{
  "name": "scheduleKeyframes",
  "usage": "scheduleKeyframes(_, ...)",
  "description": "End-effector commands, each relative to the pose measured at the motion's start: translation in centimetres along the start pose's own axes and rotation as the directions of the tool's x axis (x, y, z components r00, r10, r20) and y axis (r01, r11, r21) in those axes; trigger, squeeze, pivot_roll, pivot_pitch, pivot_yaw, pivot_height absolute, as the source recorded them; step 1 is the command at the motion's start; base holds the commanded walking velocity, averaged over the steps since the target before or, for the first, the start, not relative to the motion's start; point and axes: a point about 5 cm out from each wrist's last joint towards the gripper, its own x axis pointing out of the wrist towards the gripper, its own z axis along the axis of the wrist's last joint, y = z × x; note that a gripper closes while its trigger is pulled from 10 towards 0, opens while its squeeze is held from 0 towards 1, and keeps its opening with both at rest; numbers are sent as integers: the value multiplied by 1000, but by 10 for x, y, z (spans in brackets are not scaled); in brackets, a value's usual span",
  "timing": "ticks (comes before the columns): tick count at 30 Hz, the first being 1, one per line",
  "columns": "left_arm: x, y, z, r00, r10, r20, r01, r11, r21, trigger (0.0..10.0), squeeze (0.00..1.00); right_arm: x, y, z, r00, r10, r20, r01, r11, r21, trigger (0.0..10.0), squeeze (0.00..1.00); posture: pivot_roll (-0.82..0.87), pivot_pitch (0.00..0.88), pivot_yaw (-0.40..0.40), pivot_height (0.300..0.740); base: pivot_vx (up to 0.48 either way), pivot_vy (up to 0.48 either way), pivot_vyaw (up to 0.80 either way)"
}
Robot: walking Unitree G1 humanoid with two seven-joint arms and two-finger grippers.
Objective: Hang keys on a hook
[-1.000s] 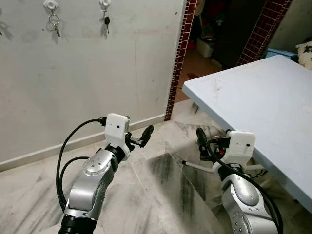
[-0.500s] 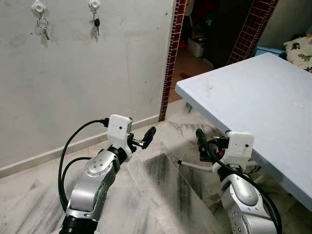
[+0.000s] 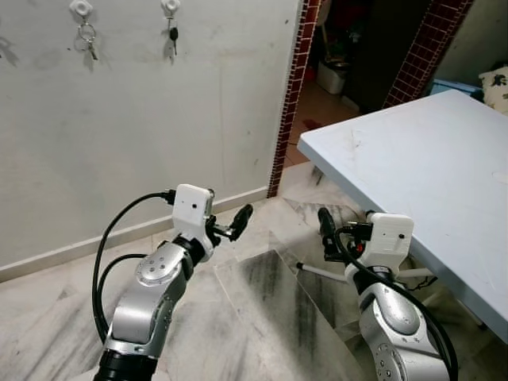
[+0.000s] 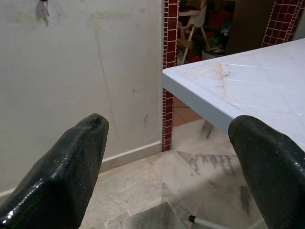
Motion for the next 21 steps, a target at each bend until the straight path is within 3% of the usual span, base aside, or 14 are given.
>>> scheduleKeyframes(1,1,-4,3,1000,-20,6,20,1000,3,10000,0,0,-3,0,1000,-15,-1,15,1000,-2,10000,0,69,0,-47,740,0,-259,0)
scheduleKeyframes(18,0,-5,2,1000,-23,3,23,1000,1,10000,0,0,-3,-3,1000,-15,-10,15,1000,-3,10000,0,69,0,-50,740,0,-332,0)
scheduleKeyframes(21,0,-5,2,1000,-23,3,23,1000,2,10000,0,0,-3,-3,1000,-15,-12,15,1000,-2,10000,0,69,0,-50,740,0,-315,-665)
